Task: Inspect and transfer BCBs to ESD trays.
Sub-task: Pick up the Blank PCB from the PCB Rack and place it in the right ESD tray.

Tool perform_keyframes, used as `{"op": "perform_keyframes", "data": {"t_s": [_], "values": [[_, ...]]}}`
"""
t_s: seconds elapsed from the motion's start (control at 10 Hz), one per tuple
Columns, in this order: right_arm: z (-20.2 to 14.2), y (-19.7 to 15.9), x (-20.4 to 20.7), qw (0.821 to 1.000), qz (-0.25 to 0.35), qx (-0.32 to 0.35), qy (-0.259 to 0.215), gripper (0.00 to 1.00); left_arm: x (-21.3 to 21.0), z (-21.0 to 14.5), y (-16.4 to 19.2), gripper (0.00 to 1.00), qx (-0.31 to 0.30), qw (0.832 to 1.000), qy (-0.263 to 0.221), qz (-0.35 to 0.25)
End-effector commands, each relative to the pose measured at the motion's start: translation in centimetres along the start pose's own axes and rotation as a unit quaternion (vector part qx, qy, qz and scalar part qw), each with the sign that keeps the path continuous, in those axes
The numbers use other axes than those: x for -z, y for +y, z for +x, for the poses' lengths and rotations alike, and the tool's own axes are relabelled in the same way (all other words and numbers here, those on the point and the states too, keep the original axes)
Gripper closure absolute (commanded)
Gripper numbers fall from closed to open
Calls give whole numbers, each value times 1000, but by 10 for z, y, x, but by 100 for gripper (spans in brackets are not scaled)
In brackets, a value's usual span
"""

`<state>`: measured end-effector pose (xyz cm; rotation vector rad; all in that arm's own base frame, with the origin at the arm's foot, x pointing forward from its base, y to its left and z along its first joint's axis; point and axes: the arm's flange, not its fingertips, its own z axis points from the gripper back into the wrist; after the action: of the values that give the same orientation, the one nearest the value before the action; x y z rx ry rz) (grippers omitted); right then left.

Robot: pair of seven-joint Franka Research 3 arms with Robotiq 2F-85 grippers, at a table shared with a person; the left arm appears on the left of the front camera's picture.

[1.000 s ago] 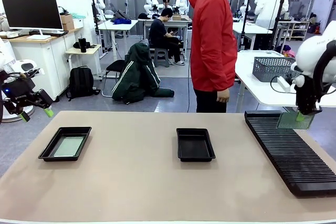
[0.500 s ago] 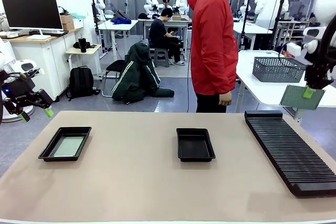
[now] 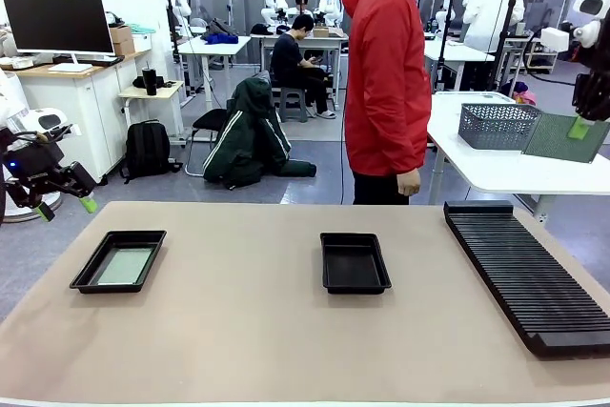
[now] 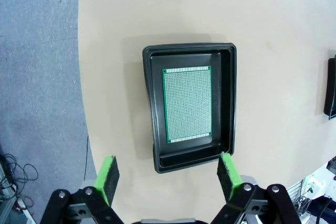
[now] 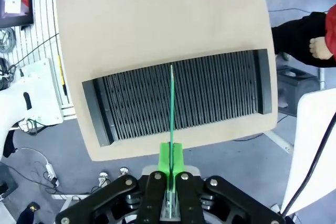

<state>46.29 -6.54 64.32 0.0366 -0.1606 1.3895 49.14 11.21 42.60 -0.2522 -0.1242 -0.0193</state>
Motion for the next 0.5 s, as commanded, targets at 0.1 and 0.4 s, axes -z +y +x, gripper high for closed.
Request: {"op": "perform_keyframes", "data": {"t_s": [0.1,0.4], "values": [[-1,-7,-15,1000,2,23,-1,97,2,0,1,0,-3,1000,-4,1],[-1,-1,-7,1000,-3,3,0,97,2,0,1,0,-3,1000,-4,1]]}}
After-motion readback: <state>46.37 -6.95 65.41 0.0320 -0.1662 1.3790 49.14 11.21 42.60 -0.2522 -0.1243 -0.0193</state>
